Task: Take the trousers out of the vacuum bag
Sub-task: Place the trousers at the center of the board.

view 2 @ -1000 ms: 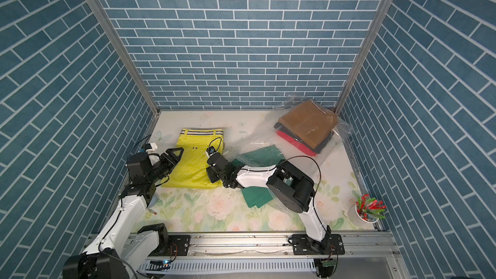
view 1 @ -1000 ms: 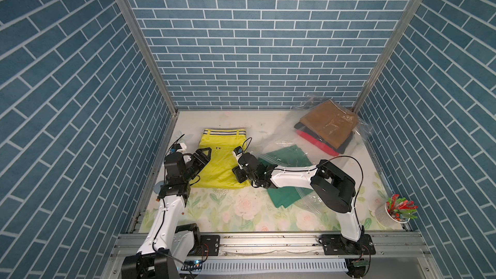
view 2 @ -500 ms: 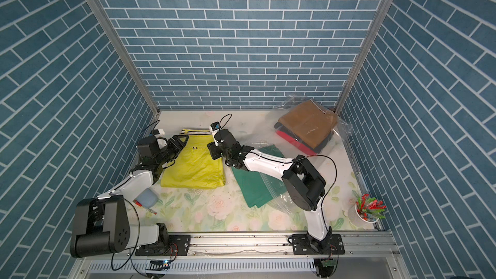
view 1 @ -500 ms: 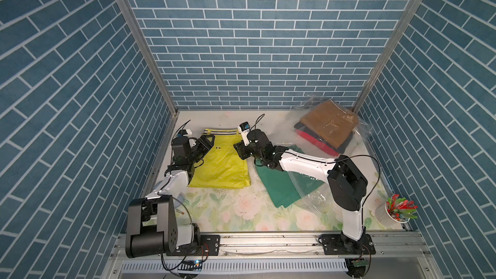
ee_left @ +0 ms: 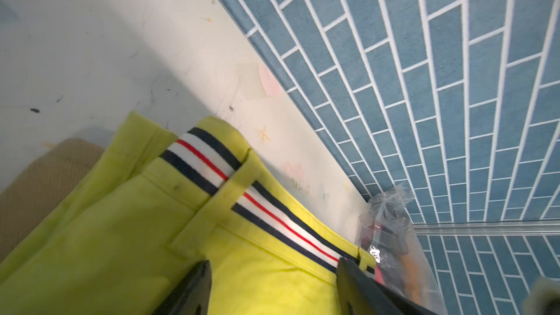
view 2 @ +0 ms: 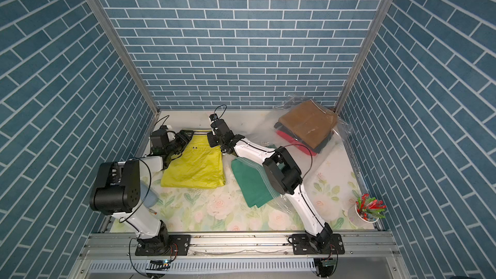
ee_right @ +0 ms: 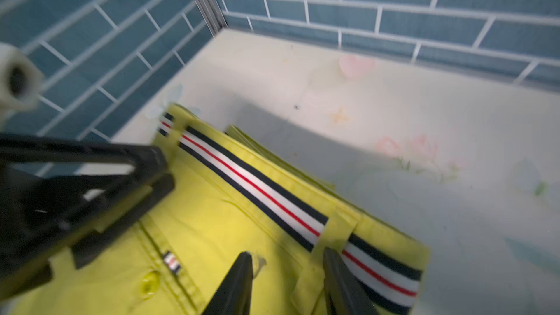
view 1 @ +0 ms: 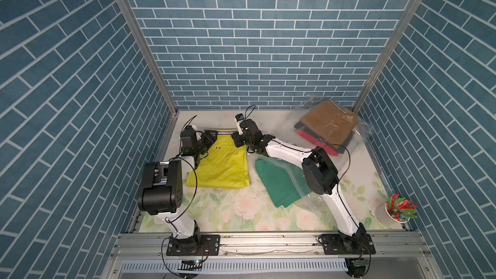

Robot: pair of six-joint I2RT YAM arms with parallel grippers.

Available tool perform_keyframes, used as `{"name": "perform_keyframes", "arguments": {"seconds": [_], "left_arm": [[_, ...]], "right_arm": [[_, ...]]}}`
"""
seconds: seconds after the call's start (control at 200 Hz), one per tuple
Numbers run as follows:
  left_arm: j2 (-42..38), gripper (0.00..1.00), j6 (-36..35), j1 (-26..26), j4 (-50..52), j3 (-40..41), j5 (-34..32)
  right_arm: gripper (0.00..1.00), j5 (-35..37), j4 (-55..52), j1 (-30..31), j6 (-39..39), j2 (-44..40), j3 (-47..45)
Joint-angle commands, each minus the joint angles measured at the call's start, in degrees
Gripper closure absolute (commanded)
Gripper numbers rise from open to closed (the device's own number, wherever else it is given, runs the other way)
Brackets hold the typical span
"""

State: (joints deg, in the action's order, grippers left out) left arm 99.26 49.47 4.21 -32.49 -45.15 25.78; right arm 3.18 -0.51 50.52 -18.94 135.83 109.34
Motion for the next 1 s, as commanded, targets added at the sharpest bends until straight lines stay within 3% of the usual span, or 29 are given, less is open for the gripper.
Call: {"name": "perform_keyframes", "arguments": {"seconds": [0.0,0.2,0.37,0.465,0.68,0.85,0.995], "left_arm": [[3.0,0.29,0.4,-0.3,-3.7,-0.4,-1.3],[7.2,0.29,1.8,-0.3,-7.4,1.1,-1.0],[5.1,0.26,2.7,-0.3,-6.8,0.4,0.1],[1.6,0.22,2.4,-0.4,-4.3,-0.8,1.1],[-6.7,0.00,-1.0,-1.5,4.1,-2.6,1.1],[-13.6,0.00,-5.2,-5.3,12.0,-2.7,-0.7],[-21.2,0.00,-10.8,-12.5,21.4,-2.8,-6.8]], "right_arm": [[0.59,-0.6,-3.4,-0.8,1.1,2.9,1.6],[0.60,-0.8,-3.8,-1.3,1.7,5.3,1.8],[0.58,-2.2,-2.3,-1.3,3.7,0.1,0.2],[0.56,-3.6,0.7,-1.2,4.6,-6.2,-4.6],[0.47,-5.2,3.2,-0.4,6.2,-22.8,-17.7],[0.43,-4.1,1.9,1.3,6.2,-35.5,-28.9],[0.38,-1.7,-0.1,2.9,5.9,-46.8,-38.2]]}}
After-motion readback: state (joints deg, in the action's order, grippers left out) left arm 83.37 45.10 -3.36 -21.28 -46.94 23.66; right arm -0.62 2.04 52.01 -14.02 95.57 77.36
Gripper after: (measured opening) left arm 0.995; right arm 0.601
